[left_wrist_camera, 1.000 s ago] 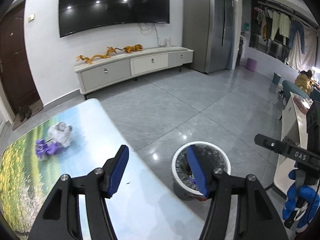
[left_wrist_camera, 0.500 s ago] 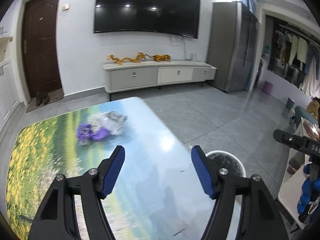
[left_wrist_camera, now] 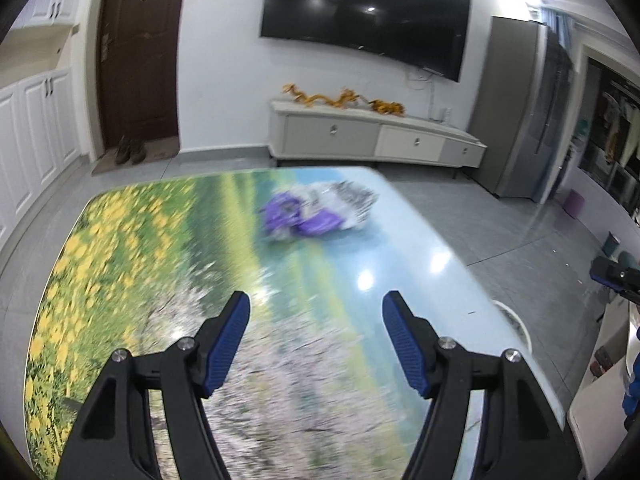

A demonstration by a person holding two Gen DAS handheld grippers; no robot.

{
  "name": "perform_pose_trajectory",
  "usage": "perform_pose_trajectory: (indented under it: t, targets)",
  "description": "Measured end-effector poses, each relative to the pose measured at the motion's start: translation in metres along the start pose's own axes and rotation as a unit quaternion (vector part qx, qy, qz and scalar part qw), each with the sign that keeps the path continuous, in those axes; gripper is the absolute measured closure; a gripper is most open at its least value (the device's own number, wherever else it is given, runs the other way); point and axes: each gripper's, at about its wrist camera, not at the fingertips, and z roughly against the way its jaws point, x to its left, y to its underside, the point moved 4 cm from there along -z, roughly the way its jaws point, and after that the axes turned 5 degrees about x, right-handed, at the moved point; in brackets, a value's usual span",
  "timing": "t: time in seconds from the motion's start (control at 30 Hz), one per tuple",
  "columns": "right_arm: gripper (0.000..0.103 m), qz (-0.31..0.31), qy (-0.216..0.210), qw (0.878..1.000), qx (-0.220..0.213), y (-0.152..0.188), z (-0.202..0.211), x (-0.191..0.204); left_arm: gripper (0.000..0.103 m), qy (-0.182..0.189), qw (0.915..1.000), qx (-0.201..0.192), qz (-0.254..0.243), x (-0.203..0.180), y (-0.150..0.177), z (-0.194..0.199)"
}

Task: Collect trash
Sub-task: 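Move both open tools back toward the remaining purple and white bags, then grasp the purple bag with the left tool while the right grasps the white printed bag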

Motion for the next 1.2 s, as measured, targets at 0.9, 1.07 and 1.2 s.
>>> perform_pose_trajectory:
  t: [0.9,1.07,1.2]
  targets:
    - [0.045,0.077,-0.094,0.99,0.075,-0.075,-0.168,0.073,0.034,0.008,0.998,0.056,0.027,0.037,-0.091,-0.133]
    - [0.044,0.09,-0.121,0.985,0.081,-0.097,-0.209,0.099,0.034,0.009,0.9964,0.081,0.026,0.036,-0.096,-0.164]
    - [0.043,0.091,-0.134,0.982,0.093,-0.104,-0.242,0.113,0.034,0.009,0.9951,0.093,0.033,0.04,-0.095,-0.182]
